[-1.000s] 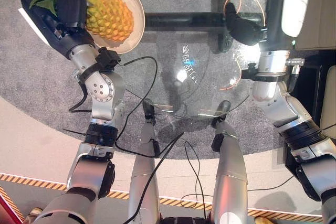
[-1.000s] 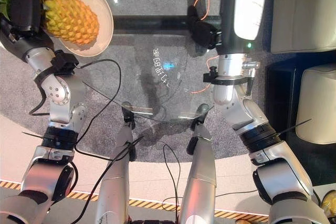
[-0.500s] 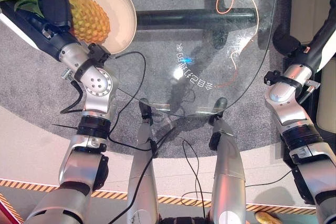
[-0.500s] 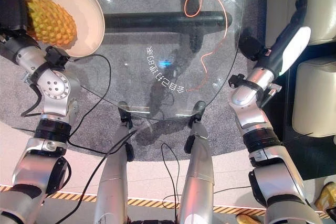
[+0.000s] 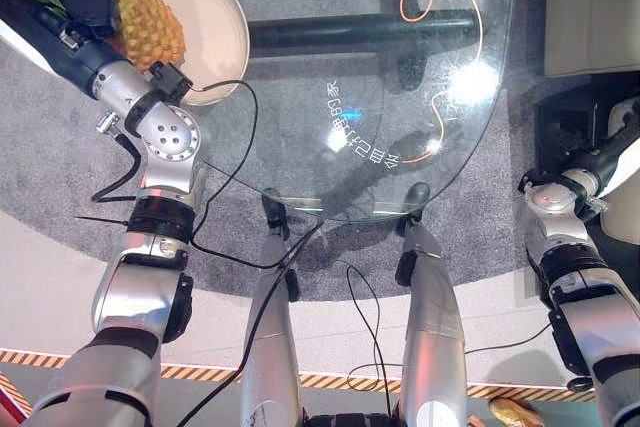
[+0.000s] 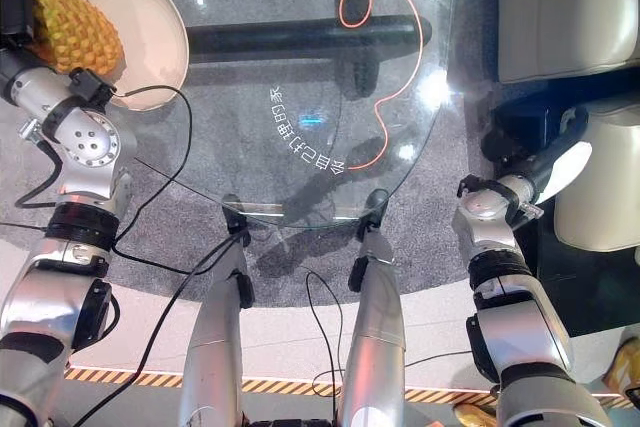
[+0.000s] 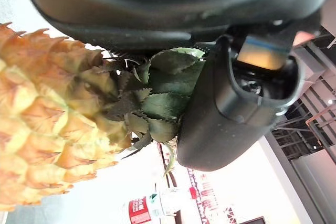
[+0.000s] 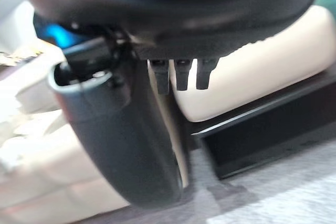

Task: Pick up the fruit to the plate

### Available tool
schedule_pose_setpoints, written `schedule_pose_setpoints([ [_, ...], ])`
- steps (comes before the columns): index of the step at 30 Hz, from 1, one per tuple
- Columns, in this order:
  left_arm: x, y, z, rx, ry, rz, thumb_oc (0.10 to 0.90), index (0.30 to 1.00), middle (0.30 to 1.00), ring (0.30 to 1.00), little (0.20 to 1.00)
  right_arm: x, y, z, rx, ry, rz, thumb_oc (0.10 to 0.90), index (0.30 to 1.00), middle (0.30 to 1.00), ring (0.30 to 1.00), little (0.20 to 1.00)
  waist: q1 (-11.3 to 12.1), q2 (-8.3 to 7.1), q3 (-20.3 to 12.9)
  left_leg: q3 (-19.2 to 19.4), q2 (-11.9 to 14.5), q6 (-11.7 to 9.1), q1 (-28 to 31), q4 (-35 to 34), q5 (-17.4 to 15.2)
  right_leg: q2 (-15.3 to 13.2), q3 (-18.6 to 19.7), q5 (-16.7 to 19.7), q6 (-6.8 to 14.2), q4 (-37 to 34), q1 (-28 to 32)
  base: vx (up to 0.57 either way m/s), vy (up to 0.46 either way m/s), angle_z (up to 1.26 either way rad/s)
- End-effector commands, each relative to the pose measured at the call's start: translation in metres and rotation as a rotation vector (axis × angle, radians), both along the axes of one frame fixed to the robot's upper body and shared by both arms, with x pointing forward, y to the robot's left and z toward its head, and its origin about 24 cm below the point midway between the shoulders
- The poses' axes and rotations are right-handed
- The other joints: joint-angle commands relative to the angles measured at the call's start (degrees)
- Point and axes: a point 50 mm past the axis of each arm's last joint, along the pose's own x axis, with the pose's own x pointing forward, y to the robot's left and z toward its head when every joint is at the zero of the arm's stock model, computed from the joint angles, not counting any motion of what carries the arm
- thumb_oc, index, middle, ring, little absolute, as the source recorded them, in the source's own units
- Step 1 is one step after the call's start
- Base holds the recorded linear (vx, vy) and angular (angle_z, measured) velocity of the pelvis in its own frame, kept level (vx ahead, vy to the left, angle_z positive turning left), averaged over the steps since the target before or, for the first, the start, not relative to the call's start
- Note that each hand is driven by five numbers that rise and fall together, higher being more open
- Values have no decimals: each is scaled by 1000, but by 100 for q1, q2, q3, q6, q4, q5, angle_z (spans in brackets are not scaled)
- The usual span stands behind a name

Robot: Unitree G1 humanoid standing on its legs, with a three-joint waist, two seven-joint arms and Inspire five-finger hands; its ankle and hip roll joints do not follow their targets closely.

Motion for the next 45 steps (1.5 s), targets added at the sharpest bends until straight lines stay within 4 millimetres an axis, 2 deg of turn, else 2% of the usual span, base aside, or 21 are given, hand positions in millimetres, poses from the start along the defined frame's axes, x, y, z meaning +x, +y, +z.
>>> schedule_pose_setpoints([
  [1,-28,10,70,107,-295,23,100,300,300,300,200,-7,-16,-4,15,38,-31,800,900,900,900,900,167,-160,-153,-105,39,-191,-109,620,-571,108,-144,42,227,-560,500,0,0,0],
  [8,-23,10,69,113,-256,26,100,300,300,300,200,-13,-23,-31,92,203,39,800,900,900,900,900,175,-175,-153,-118,61,-187,-114,706,-584,108,-152,16,217,-499,518,0,0,0],
  [12,-21,8,71,124,-233,22,100,300,300,300,200,-14,-20,-47,118,314,143,800,900,900,900,900,176,-199,-153,-136,70,-186,-108,733,-588,127,-144,-1,202,-468,524,0,0,0],
  [24,-15,4,78,190,-181,-9,100,300,300,300,200,-14,-7,-72,206,503,362,800,900,900,900,900,158,-267,-153,-144,106,-210,-106,768,-562,169,-117,-5,192,-430,525,0,0,0],
  [30,-12,5,76,204,-151,-18,100,300,300,300,200,-16,-7,-78,225,545,409,800,900,900,900,900,154,-292,-153,-163,114,-219,-99,785,-553,184,-110,-6,184,-418,540,0,0,0],
  [45,-8,3,81,239,-128,-26,100,300,300,300,200,-14,-7,-75,208,556,432,800,900,900,900,900,93,-316,-153,-168,125,-230,-152,845,-540,220,-46,2,173,-390,487,2,3,-1],
])
